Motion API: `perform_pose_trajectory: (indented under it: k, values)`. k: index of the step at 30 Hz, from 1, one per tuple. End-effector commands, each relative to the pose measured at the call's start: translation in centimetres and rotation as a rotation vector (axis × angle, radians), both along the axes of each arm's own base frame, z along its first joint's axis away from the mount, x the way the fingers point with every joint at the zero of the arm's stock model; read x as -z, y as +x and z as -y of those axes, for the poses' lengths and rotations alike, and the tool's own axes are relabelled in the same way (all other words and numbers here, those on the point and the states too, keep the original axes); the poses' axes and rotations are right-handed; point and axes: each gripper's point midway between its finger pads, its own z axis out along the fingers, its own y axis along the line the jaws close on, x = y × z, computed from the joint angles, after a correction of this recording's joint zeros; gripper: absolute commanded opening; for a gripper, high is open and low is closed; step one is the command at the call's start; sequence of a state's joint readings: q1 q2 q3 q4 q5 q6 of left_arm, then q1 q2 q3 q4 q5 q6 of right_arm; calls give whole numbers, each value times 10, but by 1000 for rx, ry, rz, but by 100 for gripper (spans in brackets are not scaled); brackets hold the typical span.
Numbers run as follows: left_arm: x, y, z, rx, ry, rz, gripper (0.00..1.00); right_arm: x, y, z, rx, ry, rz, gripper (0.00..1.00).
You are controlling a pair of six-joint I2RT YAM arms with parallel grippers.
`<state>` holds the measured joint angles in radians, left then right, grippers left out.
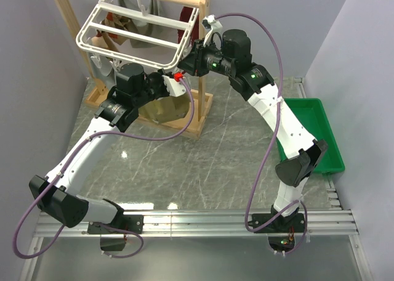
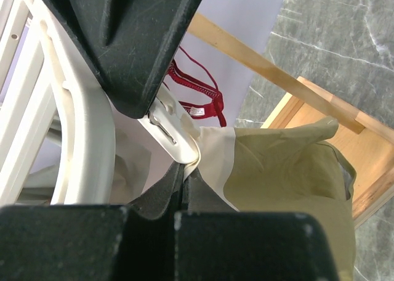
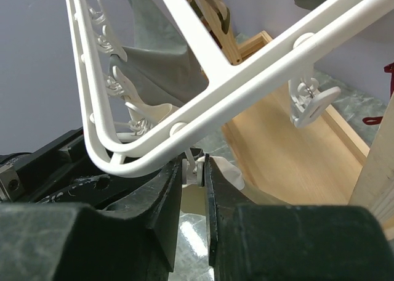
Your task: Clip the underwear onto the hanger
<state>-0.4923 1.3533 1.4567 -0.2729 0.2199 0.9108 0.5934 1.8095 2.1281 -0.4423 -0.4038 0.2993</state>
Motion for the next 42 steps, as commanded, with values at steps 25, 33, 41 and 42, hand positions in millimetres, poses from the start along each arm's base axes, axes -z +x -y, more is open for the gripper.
perform_pose_trajectory:
  k: [25,33,41,42]
  values:
    - [-27,1,4,14,-57,67,0,-20,-4,-4,-15,49,22,43]
    - [-27,1,4,14,-57,67,0,-22,-3,-2,-7,50,25,53]
    - [-24,0,3,11,-55,61,0,-25,-4,-1,-3,58,33,66]
    - [-24,0,2,8,-54,61,0,-27,-5,0,-3,61,36,68]
